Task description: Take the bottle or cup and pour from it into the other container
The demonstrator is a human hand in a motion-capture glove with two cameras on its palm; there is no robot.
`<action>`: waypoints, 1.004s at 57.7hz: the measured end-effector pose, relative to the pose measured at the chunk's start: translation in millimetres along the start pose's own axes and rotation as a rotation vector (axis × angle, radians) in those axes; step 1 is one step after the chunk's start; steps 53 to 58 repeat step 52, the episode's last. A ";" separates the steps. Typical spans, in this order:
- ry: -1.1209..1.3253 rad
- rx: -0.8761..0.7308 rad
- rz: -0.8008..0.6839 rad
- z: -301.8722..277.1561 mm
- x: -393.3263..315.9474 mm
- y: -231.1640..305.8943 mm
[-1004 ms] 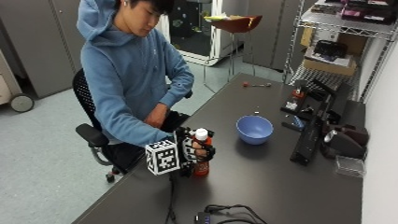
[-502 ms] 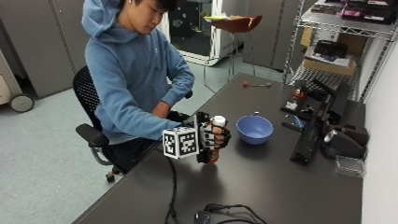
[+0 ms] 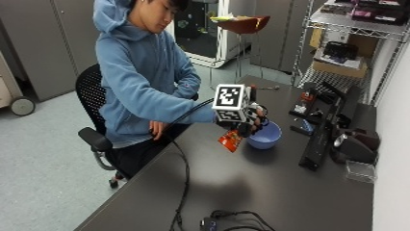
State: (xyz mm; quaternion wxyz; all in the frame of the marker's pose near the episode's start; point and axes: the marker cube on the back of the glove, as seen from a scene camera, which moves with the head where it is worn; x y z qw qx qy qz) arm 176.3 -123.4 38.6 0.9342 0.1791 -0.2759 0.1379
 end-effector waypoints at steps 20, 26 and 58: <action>0.652 -0.441 -0.054 26.6 -41.4 -46.8; 0.874 -0.524 -0.052 39.0 -51.8 -54.5; 1.380 -0.638 -0.202 84.2 -83.6 -61.2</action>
